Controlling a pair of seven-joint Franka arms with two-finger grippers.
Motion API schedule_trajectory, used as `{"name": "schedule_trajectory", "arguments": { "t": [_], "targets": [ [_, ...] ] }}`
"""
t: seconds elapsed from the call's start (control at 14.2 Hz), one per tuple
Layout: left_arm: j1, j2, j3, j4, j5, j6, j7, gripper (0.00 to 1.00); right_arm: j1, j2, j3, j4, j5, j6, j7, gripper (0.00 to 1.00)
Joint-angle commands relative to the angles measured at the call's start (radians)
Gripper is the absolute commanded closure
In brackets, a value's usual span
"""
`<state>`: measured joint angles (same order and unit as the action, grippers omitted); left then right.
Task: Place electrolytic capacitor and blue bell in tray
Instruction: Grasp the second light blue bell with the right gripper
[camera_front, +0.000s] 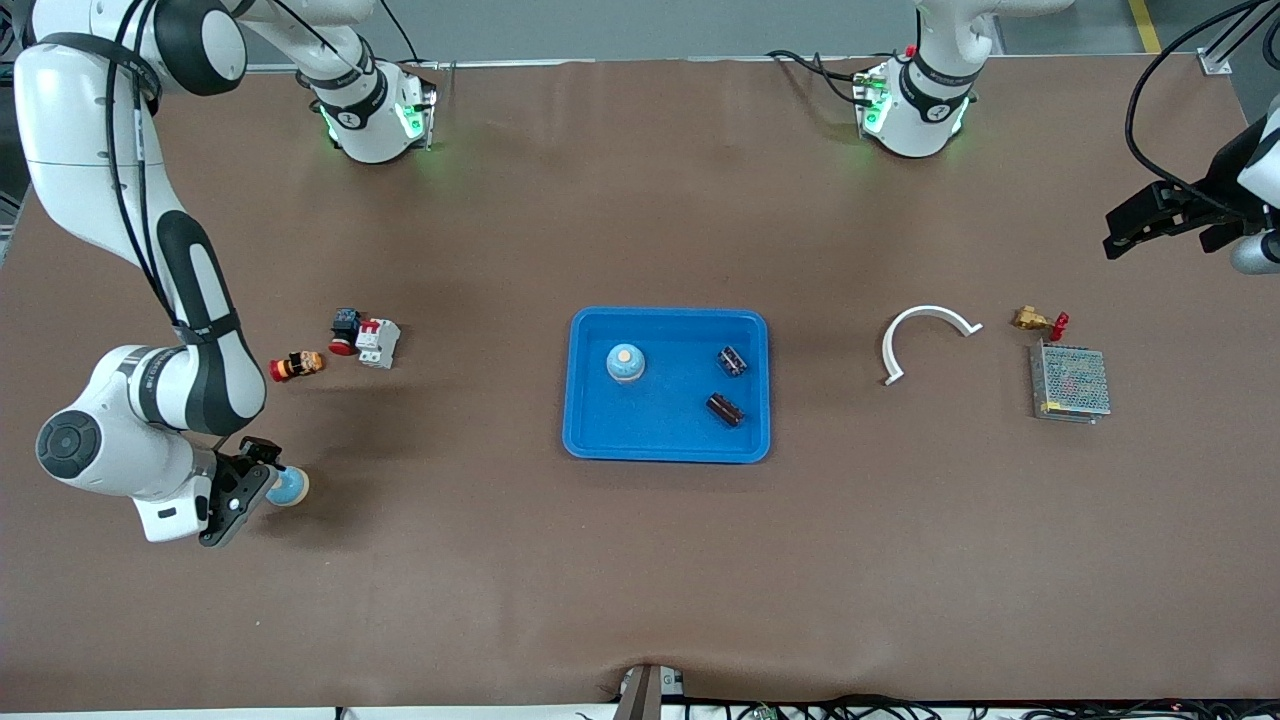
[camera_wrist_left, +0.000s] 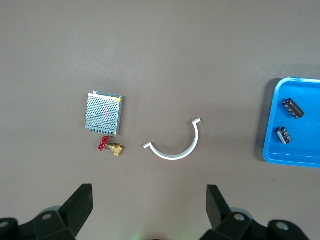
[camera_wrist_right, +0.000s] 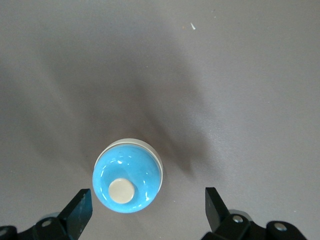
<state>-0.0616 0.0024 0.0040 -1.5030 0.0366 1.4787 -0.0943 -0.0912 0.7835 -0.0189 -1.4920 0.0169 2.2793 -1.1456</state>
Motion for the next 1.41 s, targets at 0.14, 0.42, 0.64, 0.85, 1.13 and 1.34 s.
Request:
{"name": "schedule_trajectory", "arguments": {
  "t": [0.14,0.42,0.64,0.85,1.13,1.34],
  "targets": [
    [-0.009,-0.019,-0.001,-0.022,-0.018,-0.002,0.013,0.0,-0.016,-0.003,0.02,-0.045,0.032,0.035,-0.019,0.0],
    [-0.007,-0.019,-0.009,-0.02,-0.02,0.0,0.011,0.0,-0.016,-0.003,0.02,-0.068,0.04,0.052,-0.019,0.0],
    [-0.007,-0.021,-0.009,-0.02,-0.02,-0.002,0.01,0.0,-0.016,-0.003,0.02,-0.073,0.041,0.068,-0.019,0.0],
    [-0.006,-0.019,-0.009,-0.02,-0.02,-0.002,0.01,0.0,-0.015,-0.003,0.02,-0.073,0.046,0.068,-0.019,0.0],
    [-0.006,-0.018,-0.01,-0.02,-0.02,0.0,0.01,0.0,-0.015,-0.001,0.022,-0.073,0.048,0.069,-0.016,0.0],
    [-0.006,-0.018,-0.01,-0.02,-0.02,0.0,0.01,0.0,-0.012,-0.001,0.02,-0.073,0.074,0.068,-0.017,0.14]
  ]
}}
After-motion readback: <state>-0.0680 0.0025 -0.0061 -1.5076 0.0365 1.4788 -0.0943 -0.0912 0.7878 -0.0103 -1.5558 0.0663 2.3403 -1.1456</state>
